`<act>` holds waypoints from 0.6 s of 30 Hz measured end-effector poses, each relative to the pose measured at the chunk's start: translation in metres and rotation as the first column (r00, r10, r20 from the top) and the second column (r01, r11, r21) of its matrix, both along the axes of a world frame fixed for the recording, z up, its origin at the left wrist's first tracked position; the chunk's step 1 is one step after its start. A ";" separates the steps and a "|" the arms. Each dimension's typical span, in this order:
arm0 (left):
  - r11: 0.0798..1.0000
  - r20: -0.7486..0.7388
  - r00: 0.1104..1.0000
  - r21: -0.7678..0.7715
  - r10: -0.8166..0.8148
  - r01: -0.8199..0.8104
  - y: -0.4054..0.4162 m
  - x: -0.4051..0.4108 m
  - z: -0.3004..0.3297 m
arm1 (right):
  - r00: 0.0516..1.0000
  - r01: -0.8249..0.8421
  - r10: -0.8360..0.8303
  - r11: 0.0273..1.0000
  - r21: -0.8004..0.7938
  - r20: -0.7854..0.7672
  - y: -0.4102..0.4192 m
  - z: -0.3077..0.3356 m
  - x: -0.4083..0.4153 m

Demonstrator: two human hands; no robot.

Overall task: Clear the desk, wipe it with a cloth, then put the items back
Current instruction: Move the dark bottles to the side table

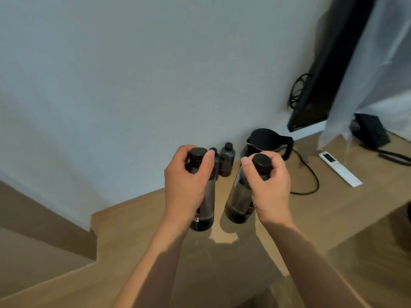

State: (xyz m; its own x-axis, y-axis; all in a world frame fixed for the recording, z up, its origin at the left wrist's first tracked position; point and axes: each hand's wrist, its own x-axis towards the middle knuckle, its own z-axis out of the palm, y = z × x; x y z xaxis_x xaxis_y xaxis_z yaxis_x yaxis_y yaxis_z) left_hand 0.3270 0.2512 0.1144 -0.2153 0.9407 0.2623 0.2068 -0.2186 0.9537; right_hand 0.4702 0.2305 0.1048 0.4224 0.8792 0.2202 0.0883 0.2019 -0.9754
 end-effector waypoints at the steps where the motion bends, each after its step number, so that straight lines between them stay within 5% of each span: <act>1: 1.000 -0.013 1.000 0.005 -0.029 0.029 -0.003 0.013 0.001 | 1.000 0.023 -0.023 1.000 0.000 0.000 -0.006 0.001 0.013; 18: 0.892 -0.149 0.911 0.194 -0.385 0.408 -0.093 0.374 0.010 | 0.889 0.455 -0.457 0.890 0.042 0.046 -0.167 0.003 0.353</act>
State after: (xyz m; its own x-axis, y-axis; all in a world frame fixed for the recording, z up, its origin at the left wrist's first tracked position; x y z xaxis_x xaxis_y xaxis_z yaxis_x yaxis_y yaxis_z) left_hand 0.7015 0.1581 0.1248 0.2033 0.8597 0.4685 0.1543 -0.5007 0.8518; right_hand 0.8235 0.0632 0.1074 0.7621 0.5856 0.2760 0.2287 0.1553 -0.9610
